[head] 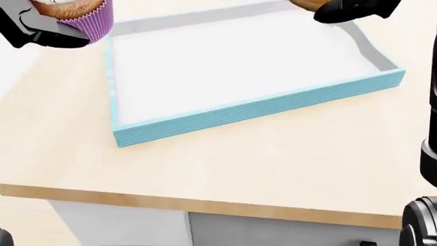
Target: Move the dessert items from the plate to the tray.
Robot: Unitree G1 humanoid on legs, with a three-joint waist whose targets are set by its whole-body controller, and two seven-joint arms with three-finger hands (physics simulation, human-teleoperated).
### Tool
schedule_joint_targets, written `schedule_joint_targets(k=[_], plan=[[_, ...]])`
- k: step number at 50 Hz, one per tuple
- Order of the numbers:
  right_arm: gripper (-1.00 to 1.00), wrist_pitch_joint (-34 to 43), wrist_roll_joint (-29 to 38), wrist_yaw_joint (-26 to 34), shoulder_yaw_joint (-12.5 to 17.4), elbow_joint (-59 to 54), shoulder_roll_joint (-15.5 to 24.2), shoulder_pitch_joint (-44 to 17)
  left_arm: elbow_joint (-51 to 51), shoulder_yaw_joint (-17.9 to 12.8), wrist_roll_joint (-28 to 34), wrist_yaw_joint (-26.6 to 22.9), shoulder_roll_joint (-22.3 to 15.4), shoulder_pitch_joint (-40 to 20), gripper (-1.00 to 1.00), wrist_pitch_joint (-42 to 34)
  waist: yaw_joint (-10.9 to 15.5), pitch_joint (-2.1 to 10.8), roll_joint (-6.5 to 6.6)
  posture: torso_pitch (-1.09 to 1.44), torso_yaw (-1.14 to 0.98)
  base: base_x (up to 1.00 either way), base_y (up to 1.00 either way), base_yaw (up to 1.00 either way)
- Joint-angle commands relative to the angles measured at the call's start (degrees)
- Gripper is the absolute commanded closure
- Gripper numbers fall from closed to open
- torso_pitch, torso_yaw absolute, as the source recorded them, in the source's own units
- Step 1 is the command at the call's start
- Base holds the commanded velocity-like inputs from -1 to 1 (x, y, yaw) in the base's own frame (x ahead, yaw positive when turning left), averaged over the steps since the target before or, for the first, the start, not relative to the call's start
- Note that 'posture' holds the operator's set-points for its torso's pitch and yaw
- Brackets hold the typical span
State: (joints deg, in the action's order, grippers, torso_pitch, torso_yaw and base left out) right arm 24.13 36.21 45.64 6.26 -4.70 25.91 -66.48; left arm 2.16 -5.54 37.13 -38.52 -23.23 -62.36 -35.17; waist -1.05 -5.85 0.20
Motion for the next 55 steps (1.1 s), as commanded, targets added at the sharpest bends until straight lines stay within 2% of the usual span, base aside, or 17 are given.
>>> schedule_joint_targets(k=[1, 3, 4, 7, 10, 13, 16, 19, 21, 22, 24, 29, 32, 34, 35, 44, 55], plan=[[1.0, -0.5, 0.0, -0.6, 0.4, 0.7, 0.4, -1.6, -1.0, -0.5, 0.2, 0.4, -0.7, -2.1, 1.0, 0.5, -0.2, 1.59, 0.45, 0.0, 0.0, 0.0, 0.0, 0.0], [1.0, -0.1, 0.1, -0.6, 0.4, 0.6, 0.5, -1.8, -0.8, -0.4, 0.2, 0.5, -0.4, -2.2, 1.0, 0.6, -1.0, 3.04, 3.3, 0.0, 0.0, 0.0, 0.0, 0.0], [1.0, -0.1, 0.1, -0.6, 0.4, 0.5, 0.6, -1.8, -0.9, -0.3, 0.3, 0.5, -0.4, -2.2, 1.0, 0.6, -0.3, 3.93, 2.16, 0.0, 0.0, 0.0, -0.29, 0.0], [1.0, -0.2, 0.1, -0.7, 0.4, 0.4, 0.7, -1.7, -0.8, -0.3, 0.5, 0.4, -0.4, -2.3, 1.0, 0.7, 0.2, 5.59, 4.25, 0.0, 0.0, 0.1, -0.52, 0.0], [1.0, -0.6, -0.1, -1.0, 0.4, 0.0, 0.6, -1.7, -0.5, -0.4, 0.5, 0.5, -0.4, -2.4, 1.0, 1.0, 0.9, 3.66, 3.66, 0.0, 0.0, 0.4, -0.6, 0.0], [1.0, -0.7, -0.1, -1.0, 0.3, 0.1, 0.5, -1.6, -0.5, -0.4, 0.5, 0.5, -0.4, -2.4, 1.0, 1.0, 1.4, 3.75, 3.07, 0.0, 0.0, 0.42, -0.55, 0.0], [1.0, -0.3, 0.0, -0.6, 0.3, 0.6, 0.5, -1.6, -0.4, -0.5, 0.4, 0.6, -0.4, -2.2, 1.0, 1.2, 2.0, 3.49, 1.82, 0.0, 0.0, 0.35, -0.37, 0.0], [1.0, 0.0, -0.2, -0.6, 0.3, 0.4, 0.3, -1.7, -0.2, -0.5, 0.4, 0.6, -0.5, -2.2, 1.0, 1.3, 0.7, 5.35, 0.0, 0.0, 0.0, 0.06, -0.2, -0.22], [1.0, 0.2, -0.2, -0.4, 0.3, 0.5, 0.3, -1.7, 0.0, -0.5, 0.4, 0.5, -0.6, -2.6, 1.0, 1.3, 0.5, 5.01, -5.1, 0.0, 0.0, 0.0, 0.0, -0.93], [1.0, 0.1, -0.2, -0.5, 0.3, 0.4, 0.4, -1.7, -0.1, -0.5, 0.4, 0.4, -0.7, -2.8, 1.0, 1.1, -0.1, 5.32, -5.26, 0.0, 0.0, 0.0, 0.0, -1.0], [0.99, -0.3, -0.2, -0.7, 0.2, -0.1, 0.5, -2.0, 0.0, -0.5, 0.5, 0.3, -0.7, -3.0, 1.0, 1.2, 1.4, 3.15, -3.99, 0.0, 0.0, 0.0, 0.0, -0.38], [1.0, -1.0, 0.0, -0.2, 0.2, 0.2, 0.8, -2.0, -0.1, -0.4, 0.6, 0.0, -0.8, -3.2, 1.0, 1.1, 0.4, 1.76, -1.97, 0.0, 0.0, 0.0, 0.0, 0.0], [1.0, -1.0, 0.0, 0.1, 0.1, 0.3, 0.7, -2.2, 0.0, -0.5, 0.7, -0.2, -1.0, -3.4, 1.0, 1.1, -0.1, 1.97, -0.52, 0.0, 0.0, 0.0, 0.0, 0.0], [0.99, -1.0, 0.2, 0.3, 0.1, 0.2, 0.7, -2.3, 0.0, -0.5, 0.7, -0.3, -1.0, -3.4, 1.0, 1.1, -0.7, 3.07, 1.89, 0.0, 0.0, 0.0, 0.0, 0.0], [1.0, -1.0, 0.2, 0.4, 0.1, 0.2, 0.7, -2.4, -0.1, -0.5, 0.7, -0.2, -0.9, -3.4, 1.0, 1.2, -0.9, 2.98, 0.88, 0.0, 0.0, 0.0, 0.0, 0.0], [1.0, -0.9, 0.0, 0.6, 0.3, 0.3, 0.9, -2.7, 0.7, 0.6, 1.5, 0.3, 0.9, -4.0, 1.0, 1.6, 0.5, 4.23, -0.82, 0.0, 0.0, 0.0, 0.0, 0.0], [1.0, -1.3, 0.0, 0.5, 0.2, -0.1, 0.8, -2.6, 0.9, 2.1, 3.1, 0.3, 3.9, -2.2, 1.0, 2.6, 1.1, 4.26, -0.81, 0.0, 0.0, 0.0, 0.0, 0.0]])
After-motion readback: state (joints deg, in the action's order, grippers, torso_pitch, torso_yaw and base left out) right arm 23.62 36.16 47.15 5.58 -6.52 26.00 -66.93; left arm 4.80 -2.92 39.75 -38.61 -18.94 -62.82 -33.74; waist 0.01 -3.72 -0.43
